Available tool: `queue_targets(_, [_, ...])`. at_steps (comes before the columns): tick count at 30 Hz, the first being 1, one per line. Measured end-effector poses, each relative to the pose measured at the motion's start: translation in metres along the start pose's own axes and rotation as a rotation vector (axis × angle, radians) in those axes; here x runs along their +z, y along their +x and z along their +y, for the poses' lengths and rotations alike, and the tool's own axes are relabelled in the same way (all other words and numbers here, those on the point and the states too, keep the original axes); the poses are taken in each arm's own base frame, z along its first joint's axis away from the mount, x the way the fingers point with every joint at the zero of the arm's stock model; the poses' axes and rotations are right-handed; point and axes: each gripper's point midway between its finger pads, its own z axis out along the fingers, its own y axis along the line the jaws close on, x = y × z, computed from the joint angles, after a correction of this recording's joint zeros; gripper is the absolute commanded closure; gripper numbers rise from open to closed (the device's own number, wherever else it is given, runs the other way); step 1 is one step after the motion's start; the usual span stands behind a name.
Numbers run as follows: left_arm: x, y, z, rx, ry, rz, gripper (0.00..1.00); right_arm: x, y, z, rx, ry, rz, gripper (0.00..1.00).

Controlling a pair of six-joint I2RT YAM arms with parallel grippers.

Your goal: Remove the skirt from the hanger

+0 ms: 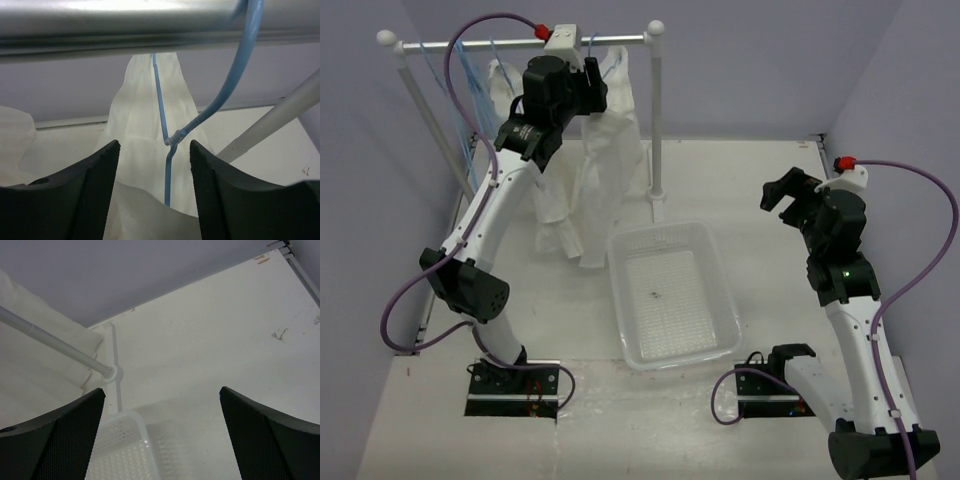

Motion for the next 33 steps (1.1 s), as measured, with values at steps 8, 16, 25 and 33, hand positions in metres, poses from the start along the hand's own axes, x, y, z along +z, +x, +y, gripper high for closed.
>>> queue_targets(8, [0.009, 0.001, 0.001, 0.017, -0.002, -0.014, 0.80, -0.003, -0.002, -0.001, -0.015, 0.000, -0.007, 0.01])
queue_targets(16, [0.009, -0.001, -0.003, 0.033, 0.018, -0.024, 1.00, -0.009, -0.007, -0.002, -0.025, 0.005, -0.031, 0.01])
queue_targets(25, [0.000, -0.017, -0.010, 0.028, 0.047, -0.068, 1.00, -0.014, -0.011, 0.002, -0.034, -0.020, -0.043, 0.01])
queue_targets(33, [-0.053, -0.073, -0.034, 0.013, 0.113, -0.222, 1.00, -0.026, -0.008, 0.029, -0.052, -0.185, -0.032, 0.01])
